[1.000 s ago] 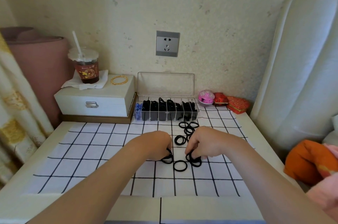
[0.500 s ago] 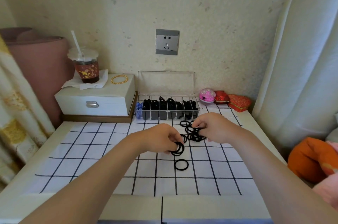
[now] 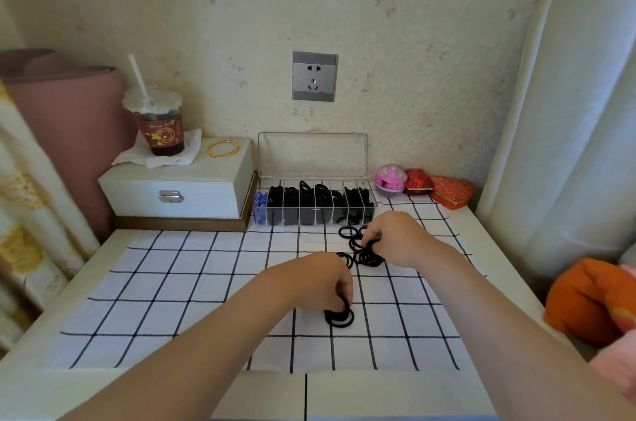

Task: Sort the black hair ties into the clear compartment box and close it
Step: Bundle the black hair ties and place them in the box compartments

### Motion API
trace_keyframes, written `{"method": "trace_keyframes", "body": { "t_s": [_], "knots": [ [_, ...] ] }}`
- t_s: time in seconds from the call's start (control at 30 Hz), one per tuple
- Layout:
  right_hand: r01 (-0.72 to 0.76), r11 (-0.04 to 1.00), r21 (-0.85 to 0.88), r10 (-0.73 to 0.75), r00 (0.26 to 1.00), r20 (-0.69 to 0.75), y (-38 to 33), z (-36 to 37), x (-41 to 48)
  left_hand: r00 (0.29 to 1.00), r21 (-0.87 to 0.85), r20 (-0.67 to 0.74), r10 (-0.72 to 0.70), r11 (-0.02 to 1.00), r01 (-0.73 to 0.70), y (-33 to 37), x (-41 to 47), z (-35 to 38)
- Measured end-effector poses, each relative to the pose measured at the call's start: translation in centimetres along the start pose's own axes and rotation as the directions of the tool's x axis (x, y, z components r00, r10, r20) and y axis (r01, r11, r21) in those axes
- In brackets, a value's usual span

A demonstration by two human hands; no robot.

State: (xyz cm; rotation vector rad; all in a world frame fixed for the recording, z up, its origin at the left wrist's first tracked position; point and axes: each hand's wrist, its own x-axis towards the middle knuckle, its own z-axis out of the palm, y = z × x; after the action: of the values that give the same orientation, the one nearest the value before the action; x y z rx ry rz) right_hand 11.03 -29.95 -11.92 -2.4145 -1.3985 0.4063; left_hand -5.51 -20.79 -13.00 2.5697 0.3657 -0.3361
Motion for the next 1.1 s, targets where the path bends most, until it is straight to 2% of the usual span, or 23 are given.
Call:
{"method": "trace_keyframes", "body": {
  "t_s": [0.07,0.17,0.3,0.5,0.7,0.87,1.0,1.1],
  "knots": [
    [-0.046,0.999,-0.005,0.046,0.999,-0.011,0.2,0.0,0.4,0.999,0.024,-0.034,-0.006,1.0,0.006,-0.3,0.2,-0.6],
    [-0.147,0.986,0.072,0.145,0.989,0.042,0.4,0.0,0.6,0.98,-0.019,-0.193,-0.042,0.999,0.039,-1.5,0.8,-1.8],
    [-0.191,0.978,-0.082,0.193,0.981,0.015,0.5,0.8,0.8,0.938,-0.113,-0.328,-0.11,0.991,0.076,-2.3,2.2,-1.8],
    [-0.169,0.972,-0.165,0.17,0.985,-0.008,0.2,1.6,1.3,0.947,0.062,-0.284,-0.15,0.983,0.174,-1.3,3.9,-1.3],
    [-0.136,0.981,-0.139,0.152,0.982,0.112,0.1,1.3,0.6,0.946,0.08,-0.278,-0.165,0.978,0.194,-0.8,4.2,-1.1],
    [-0.142,0.983,0.12,0.133,0.987,0.085,-0.2,-0.4,-0.2,0.933,-0.175,-0.302,-0.198,0.973,0.149,-1.6,3.6,-2.1],
    [-0.086,0.946,0.312,0.092,0.996,-0.004,-0.3,-1.1,-0.5,0.917,-0.461,-0.294,-0.269,0.881,0.11,-2.0,2.9,-2.5],
    [-0.078,0.864,0.498,0.089,0.996,0.001,-1.0,-1.4,-0.8,0.928,-0.538,-0.25,-0.275,0.837,0.103,-2.0,2.5,-2.6]
  ]
}}
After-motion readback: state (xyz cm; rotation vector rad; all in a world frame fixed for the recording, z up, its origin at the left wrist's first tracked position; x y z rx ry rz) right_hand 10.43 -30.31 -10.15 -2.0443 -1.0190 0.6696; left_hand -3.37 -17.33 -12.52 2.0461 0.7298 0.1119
